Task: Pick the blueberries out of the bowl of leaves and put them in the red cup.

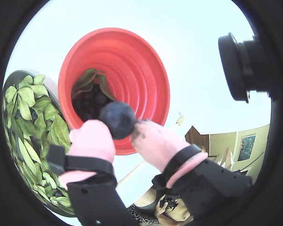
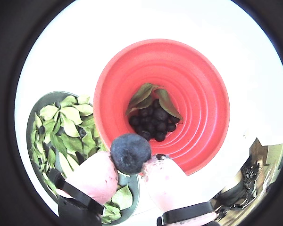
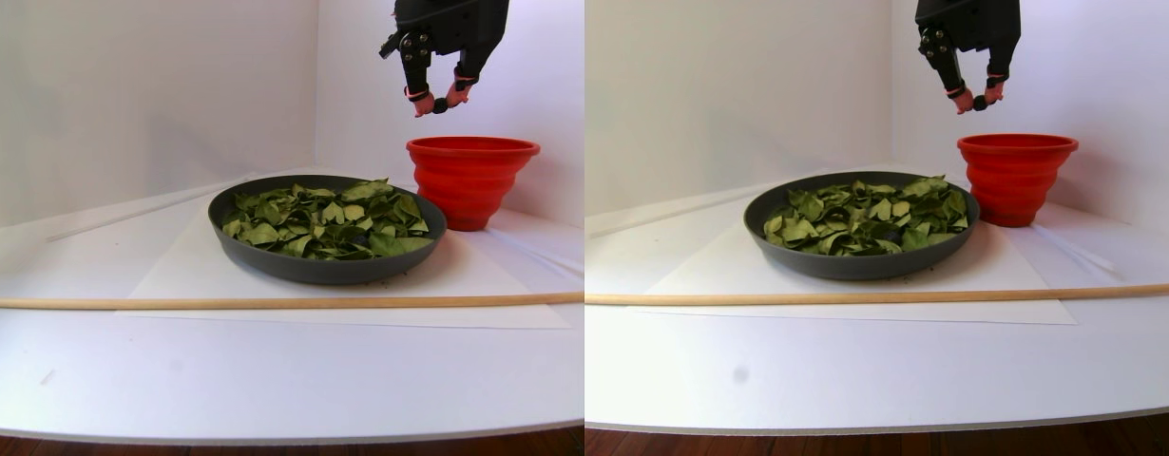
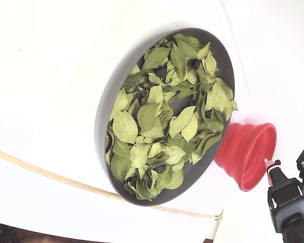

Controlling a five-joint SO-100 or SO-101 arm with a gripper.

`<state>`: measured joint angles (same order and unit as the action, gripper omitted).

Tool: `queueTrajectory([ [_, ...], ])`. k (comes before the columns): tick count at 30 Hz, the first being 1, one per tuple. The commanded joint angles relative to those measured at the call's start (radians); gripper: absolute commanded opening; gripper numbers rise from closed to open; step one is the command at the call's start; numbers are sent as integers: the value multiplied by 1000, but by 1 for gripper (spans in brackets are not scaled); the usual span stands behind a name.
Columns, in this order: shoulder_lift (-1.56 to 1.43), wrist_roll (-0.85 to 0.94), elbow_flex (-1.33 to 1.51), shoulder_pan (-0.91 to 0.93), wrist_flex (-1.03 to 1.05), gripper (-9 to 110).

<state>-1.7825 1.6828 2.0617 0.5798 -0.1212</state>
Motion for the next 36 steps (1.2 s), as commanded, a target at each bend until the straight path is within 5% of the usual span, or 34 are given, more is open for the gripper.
queueTrajectory([
  [1,5,3,-77,41,-14,9],
  [36,6,-14,-118,31,-11,19],
])
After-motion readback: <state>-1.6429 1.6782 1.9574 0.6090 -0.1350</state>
